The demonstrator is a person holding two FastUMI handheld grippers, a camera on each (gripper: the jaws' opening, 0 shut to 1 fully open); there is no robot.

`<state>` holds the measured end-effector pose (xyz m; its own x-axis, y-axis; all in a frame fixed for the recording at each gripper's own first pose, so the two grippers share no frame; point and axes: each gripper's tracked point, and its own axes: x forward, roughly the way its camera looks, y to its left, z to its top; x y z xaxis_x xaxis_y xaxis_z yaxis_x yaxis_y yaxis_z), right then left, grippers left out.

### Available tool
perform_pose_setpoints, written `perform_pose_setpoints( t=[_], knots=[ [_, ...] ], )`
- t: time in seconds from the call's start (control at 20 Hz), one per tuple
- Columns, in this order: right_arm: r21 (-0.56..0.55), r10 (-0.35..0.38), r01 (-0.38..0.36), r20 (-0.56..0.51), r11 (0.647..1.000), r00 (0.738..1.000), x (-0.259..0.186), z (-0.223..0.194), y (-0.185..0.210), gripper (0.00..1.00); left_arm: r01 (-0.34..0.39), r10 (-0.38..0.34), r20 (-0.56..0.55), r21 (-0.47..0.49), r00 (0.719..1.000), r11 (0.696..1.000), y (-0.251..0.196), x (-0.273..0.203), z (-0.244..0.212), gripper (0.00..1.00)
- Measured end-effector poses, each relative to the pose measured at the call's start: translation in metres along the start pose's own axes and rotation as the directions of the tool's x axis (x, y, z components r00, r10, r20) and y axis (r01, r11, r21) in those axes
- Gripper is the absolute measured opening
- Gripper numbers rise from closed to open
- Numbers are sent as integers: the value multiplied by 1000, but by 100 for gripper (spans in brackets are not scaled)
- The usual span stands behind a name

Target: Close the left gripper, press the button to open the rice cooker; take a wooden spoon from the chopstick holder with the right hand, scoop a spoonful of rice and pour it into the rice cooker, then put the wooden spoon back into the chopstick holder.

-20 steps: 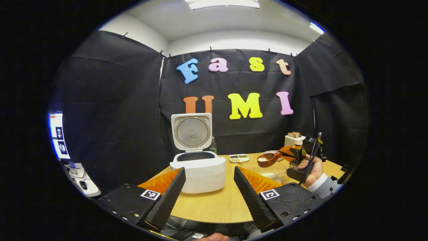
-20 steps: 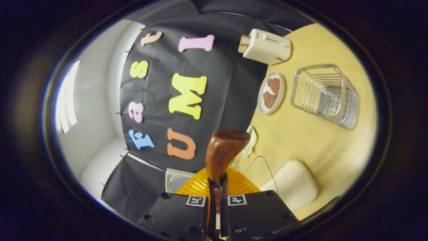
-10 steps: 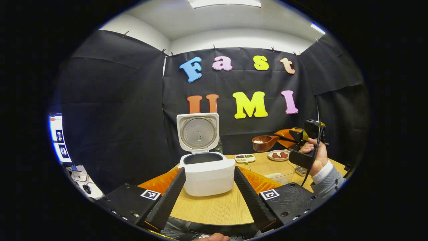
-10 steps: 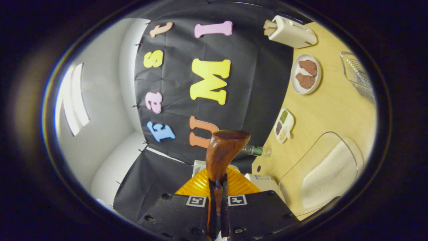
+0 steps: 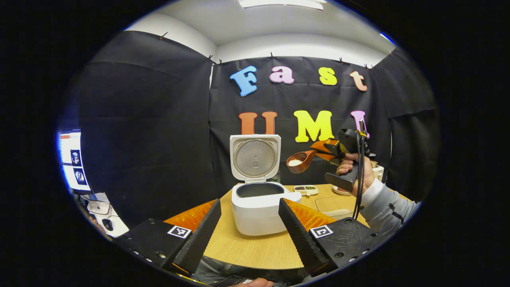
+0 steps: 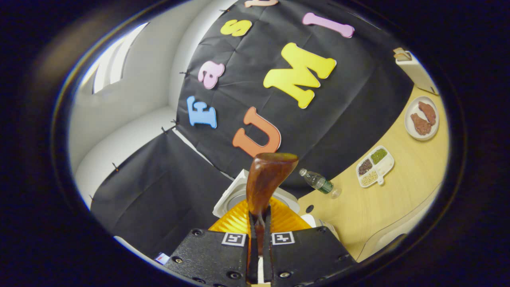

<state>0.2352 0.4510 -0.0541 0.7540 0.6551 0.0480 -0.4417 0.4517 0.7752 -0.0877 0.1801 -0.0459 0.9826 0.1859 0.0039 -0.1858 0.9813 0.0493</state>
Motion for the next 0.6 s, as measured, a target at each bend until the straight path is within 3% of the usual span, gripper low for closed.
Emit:
perform_pose_setpoints(
  t=[0.15, 0.25, 0.6],
  knots=[
    [-158, -39, 27, -73, 987, 997, 38, -25, -5, 10, -18, 18, -12, -11, 1000, 1000, 4, 1, 0, 93],
    [-288, -81, 48, -105, 956, 991, 58, -40, -10, 10, -31, 32, -29, 1, 999, 1000, 5, 1, -3, 93],
    [-623, -139, 14, -153, 782, 978, 87, -74, -5, 10, -79, 80, -34, 20, 996, 997, 20, -5, 0, 93]
  ],
)
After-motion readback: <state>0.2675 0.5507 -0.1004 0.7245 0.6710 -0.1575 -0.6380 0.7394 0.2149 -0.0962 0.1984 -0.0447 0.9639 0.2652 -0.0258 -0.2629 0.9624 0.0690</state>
